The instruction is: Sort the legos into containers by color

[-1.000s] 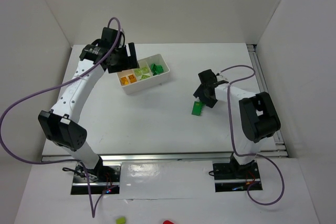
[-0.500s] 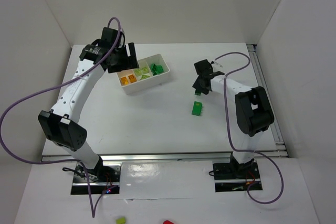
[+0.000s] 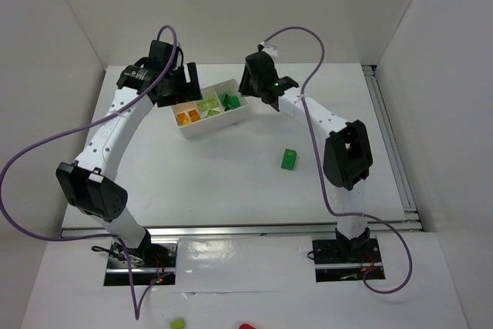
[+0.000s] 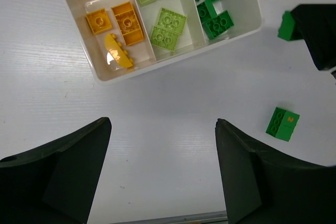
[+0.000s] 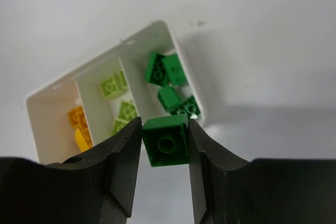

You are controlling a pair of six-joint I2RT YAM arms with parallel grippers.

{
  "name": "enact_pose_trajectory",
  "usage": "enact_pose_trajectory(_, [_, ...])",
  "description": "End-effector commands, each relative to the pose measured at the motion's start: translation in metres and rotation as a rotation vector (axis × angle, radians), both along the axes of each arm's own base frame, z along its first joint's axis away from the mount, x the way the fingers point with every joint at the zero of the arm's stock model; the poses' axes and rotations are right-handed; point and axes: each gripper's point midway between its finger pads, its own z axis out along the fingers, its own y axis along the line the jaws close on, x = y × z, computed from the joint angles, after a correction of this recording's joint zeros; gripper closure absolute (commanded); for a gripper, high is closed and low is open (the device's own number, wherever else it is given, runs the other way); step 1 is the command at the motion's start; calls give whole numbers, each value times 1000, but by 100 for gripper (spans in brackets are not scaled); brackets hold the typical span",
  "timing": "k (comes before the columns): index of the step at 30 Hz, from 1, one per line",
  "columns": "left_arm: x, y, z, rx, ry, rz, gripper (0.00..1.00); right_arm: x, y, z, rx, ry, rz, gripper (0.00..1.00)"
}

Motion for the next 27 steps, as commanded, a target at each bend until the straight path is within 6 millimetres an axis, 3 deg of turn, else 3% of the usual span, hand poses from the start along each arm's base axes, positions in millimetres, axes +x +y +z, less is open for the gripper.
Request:
enact_pose_trajectory(1, [2, 5, 13, 24, -38, -4, 10, 28, 24, 7, 1, -65, 50, 73])
enact_pose_trajectory(2, [2, 6, 13, 31, -40, 3, 10, 32, 36, -9, -2, -43, 73, 73])
enact_pose_trajectory(3, [3, 10, 13, 31, -40, 12, 10, 44, 43, 7, 17, -97, 78, 72])
enact_pose_trajectory(4, [0, 13, 15, 44, -43, 12, 10, 49, 49, 5, 26, -98, 90, 71])
enact_pose_trajectory(5, [0, 13, 15, 44, -43, 12, 10, 58, 54, -16, 6, -81, 96, 67])
enact_pose_trajectory(6, [0, 13, 15, 44, -43, 12, 10, 66, 62, 2, 22, -112, 112, 53])
enact_pose_trajectory(7, [-2, 13, 14, 46, -34, 11, 10, 70, 64, 2, 21, -111, 112, 44])
enact_pose_trajectory(8, [-1, 17, 14, 46, -34, 21, 10, 73, 68, -5, 12, -100, 126, 37])
enact_pose_trajectory(9, [-2, 17, 16, 46, -34, 21, 10, 74, 69, 5, 19, -112, 126, 33])
enact_pose_trajectory(10, [-2, 17, 16, 46, -34, 21, 10, 73, 65, 13, 20, -128, 112, 32])
enact_pose_trajectory(11, [-2, 17, 16, 46, -34, 21, 10, 68, 58, 42, 25, -178, 102, 32])
enact_pose_trajectory(12, [-2, 17, 16, 46, -34, 21, 10, 62, 49, 29, 5, -164, 82, 32])
enact_pose_trajectory(14, [-2, 17, 16, 46, -34, 21, 10, 50, 30, 34, -21, -173, 32, 34])
enact_pose_trajectory(15, [-2, 17, 16, 46, -34, 21, 10, 38, 12, 62, -9, -203, 10, 36])
enact_pose_trajectory(16, [-2, 17, 16, 46, -34, 21, 10, 26, -8, 30, -49, -139, -20, 37])
enact_pose_trajectory(17, [-2, 15, 16, 39, -32, 13, 10, 10, -19, 52, -20, -160, -40, 37])
enact_pose_trajectory(18, [-2, 15, 16, 39, -32, 13, 10, -11, -39, 12, -65, -67, -56, 37])
enact_pose_trajectory(20, [1, 13, 14, 37, -32, -1, 10, -40, -62, -10, -85, 8, -91, 35])
enact_pose_trajectory(21, [-1, 7, 14, 27, -30, -19, 10, -58, -72, -5, -78, 15, -98, 34])
enact_pose_trajectory(22, [3, 6, 12, 27, -30, -19, 10, -85, -93, -44, -133, 121, -112, 34])
enact_pose_trajectory(24, [2, -1, 8, 16, -17, -42, 10, -112, -110, -53, -131, 171, -143, 32])
enact_pose_trajectory(25, [2, -8, 3, 13, -2, -59, 10, -135, -121, -76, -164, 254, -145, 29])
enact_pose_trajectory(27, [3, -13, -4, 23, 11, -78, 10, -154, -125, -81, -144, 294, -147, 23])
